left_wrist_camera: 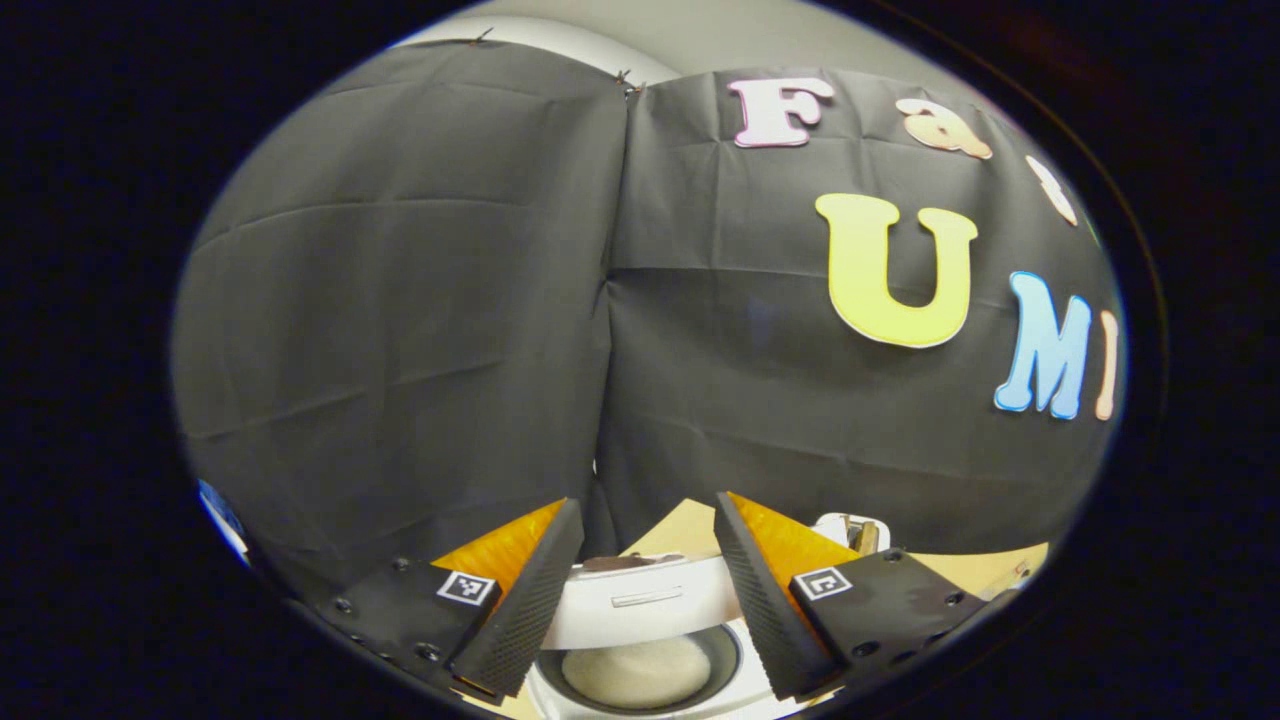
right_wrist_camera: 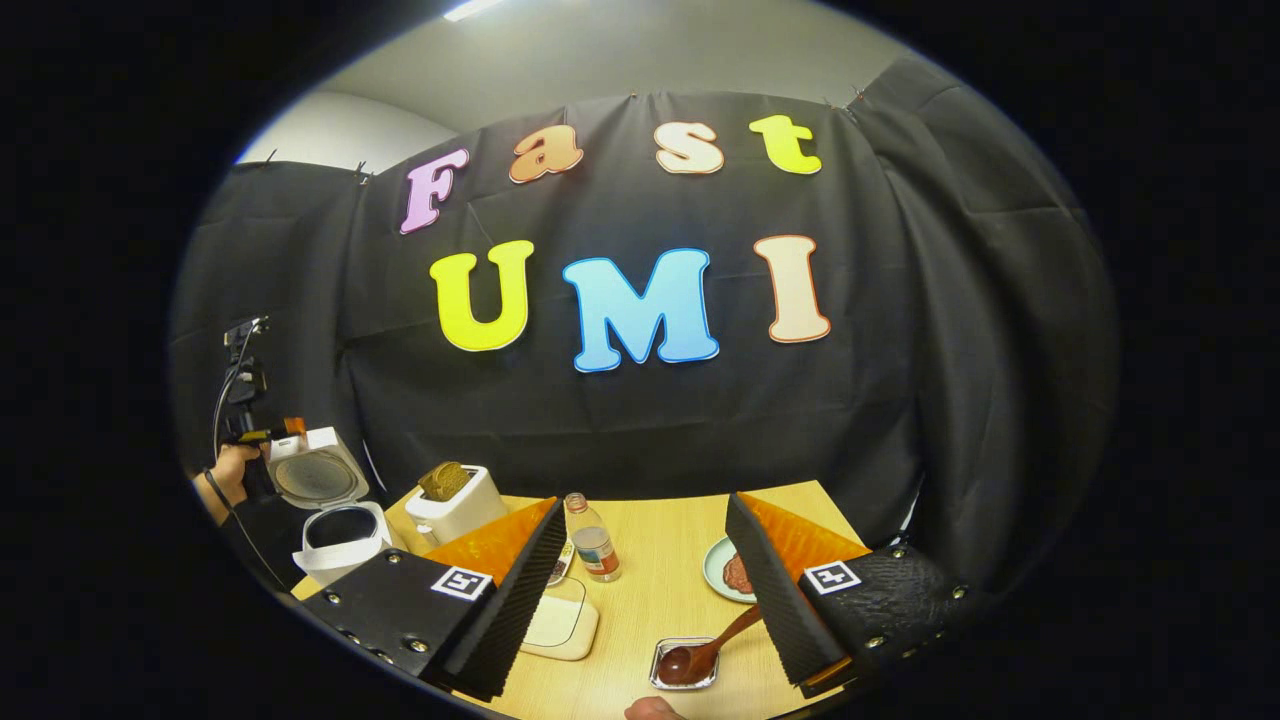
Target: Close the left gripper, press the button to open the rice cooker; take a wooden spoon from the chopstick holder with the right hand, scoop a spoonful of rice and pour it into the rice cooker, then put the wooden spoon back into the chopstick holder.
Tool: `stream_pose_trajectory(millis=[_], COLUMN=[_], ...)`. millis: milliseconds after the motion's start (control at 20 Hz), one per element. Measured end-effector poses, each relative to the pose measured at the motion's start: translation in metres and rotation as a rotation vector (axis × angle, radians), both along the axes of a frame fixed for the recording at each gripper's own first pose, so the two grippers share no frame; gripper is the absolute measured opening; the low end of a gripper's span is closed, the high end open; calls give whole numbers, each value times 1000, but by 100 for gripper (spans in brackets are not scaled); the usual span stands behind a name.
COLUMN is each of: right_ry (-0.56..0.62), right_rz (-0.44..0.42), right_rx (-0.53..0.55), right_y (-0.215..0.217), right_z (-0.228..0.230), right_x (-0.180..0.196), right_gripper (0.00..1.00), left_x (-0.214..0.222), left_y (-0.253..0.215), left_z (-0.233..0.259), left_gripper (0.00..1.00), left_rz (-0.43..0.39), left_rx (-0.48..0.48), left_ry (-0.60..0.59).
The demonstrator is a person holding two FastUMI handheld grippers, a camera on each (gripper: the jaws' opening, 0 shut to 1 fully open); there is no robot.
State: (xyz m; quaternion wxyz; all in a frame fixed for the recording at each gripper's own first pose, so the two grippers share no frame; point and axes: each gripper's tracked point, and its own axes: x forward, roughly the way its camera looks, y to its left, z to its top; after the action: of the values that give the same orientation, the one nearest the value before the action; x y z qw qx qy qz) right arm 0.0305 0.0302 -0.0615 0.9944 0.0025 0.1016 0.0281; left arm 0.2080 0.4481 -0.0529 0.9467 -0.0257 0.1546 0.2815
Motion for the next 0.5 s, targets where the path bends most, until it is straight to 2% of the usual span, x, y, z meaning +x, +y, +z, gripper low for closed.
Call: stream_pose_trajectory(millis=[200, 250, 300, 350, 500], right_ry=[1, 2, 2, -11, -84], right_rz=[16, 22, 30, 52, 72], right_rx=[-6, -7, -3, 13, -1], right_y=[5, 7, 9, 15, 20], right_z=[0, 0, 1, 6, 26], right_x=[-1, -2, -5, -8, -15], right_gripper=[98, 98, 98, 98, 98], left_x=[-14, -18, -23, -28, -38], left_y=[-13, -18, -23, -29, -42], left_z=[-16, -18, -24, -28, -52], left_gripper=[93, 90, 93, 89, 93], left_rz=[3, 1, 1, 1, -8], left_rx=[-17, -16, -18, -26, -47], left_ry=[4, 7, 11, 16, 28])
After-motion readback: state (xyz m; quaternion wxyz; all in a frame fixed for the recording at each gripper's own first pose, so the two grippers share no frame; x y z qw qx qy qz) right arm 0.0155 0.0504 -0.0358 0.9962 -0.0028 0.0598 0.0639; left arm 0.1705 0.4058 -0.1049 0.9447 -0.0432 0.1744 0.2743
